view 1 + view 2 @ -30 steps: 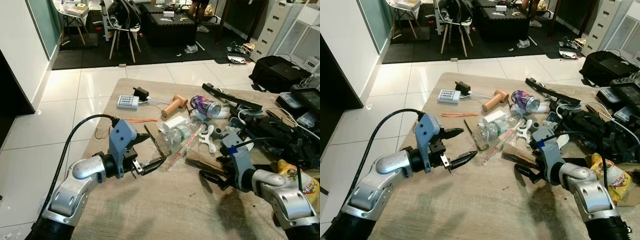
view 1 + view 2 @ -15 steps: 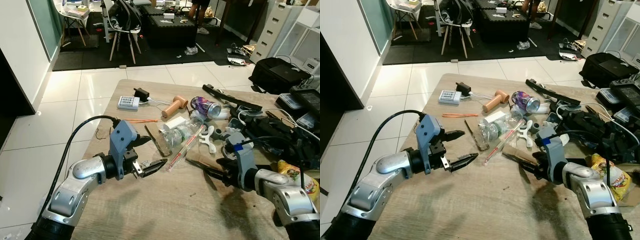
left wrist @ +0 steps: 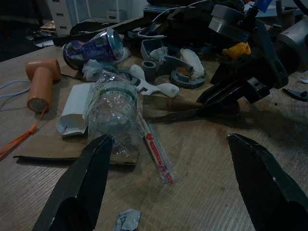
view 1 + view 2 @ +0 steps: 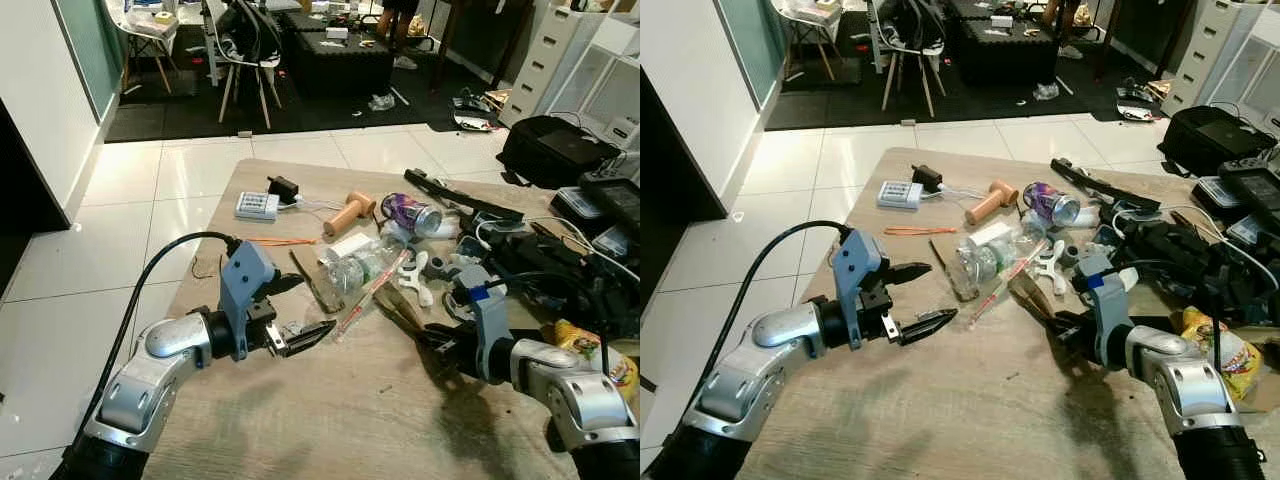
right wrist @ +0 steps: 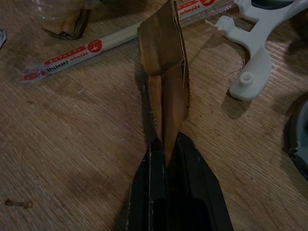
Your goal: Picking trash to rubbish bin
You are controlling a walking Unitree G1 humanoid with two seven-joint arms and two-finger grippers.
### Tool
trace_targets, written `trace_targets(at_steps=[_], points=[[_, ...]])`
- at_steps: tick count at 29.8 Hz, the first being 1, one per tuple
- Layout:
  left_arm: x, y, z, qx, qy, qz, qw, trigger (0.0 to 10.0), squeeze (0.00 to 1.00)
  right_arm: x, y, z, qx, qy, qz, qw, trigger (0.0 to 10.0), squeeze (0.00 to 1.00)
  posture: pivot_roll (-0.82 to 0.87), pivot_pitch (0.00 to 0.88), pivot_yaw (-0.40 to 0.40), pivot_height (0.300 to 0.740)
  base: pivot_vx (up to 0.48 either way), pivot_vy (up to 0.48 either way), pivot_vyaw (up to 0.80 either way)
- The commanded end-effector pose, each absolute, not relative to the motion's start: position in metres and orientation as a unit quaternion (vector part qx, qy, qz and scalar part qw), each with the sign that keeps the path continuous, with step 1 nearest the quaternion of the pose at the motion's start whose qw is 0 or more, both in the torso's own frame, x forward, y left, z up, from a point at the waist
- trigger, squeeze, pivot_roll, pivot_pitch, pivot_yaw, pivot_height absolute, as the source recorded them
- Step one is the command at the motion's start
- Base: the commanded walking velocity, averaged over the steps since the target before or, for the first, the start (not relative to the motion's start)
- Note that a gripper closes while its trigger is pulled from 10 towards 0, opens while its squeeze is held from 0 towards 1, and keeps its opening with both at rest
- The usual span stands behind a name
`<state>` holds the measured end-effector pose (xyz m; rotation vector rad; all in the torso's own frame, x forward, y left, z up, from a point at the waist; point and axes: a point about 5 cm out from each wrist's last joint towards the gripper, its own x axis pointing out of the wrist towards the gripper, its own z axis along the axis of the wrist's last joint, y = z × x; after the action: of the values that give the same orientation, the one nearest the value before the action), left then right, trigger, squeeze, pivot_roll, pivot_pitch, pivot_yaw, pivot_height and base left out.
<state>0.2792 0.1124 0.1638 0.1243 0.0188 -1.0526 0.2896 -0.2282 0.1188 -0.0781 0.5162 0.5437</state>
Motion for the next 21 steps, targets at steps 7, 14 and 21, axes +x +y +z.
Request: trace_targets(at_steps=[7,14,21], points=[[0.286,0.125,0.172,0.064,0.001,-0.480,0.875,10.0,0.00,0.289,-0.204,0.154,0.007,0.159,0.320,0.934,0.0,0.00,-0.10,0.093,0.000,0.740,0.000,0.000,0.00],[0.313,0.143,0.191,0.041,-0.065,-0.330,0.941,10.0,0.00,0.302,-0.193,0.200,-0.079,0.071,0.233,0.967,8.9,0.00,-0.09,0.092,0.004,0.740,0.000,0.000,0.00],[0.326,0.159,0.194,0.016,-0.076,-0.233,0.969,10.0,0.00,0.312,-0.204,0.210,-0.116,0.013,0.120,0.986,10.0,0.00,-0.09,0.089,0.005,0.740,0.000,0.000,0.00]])
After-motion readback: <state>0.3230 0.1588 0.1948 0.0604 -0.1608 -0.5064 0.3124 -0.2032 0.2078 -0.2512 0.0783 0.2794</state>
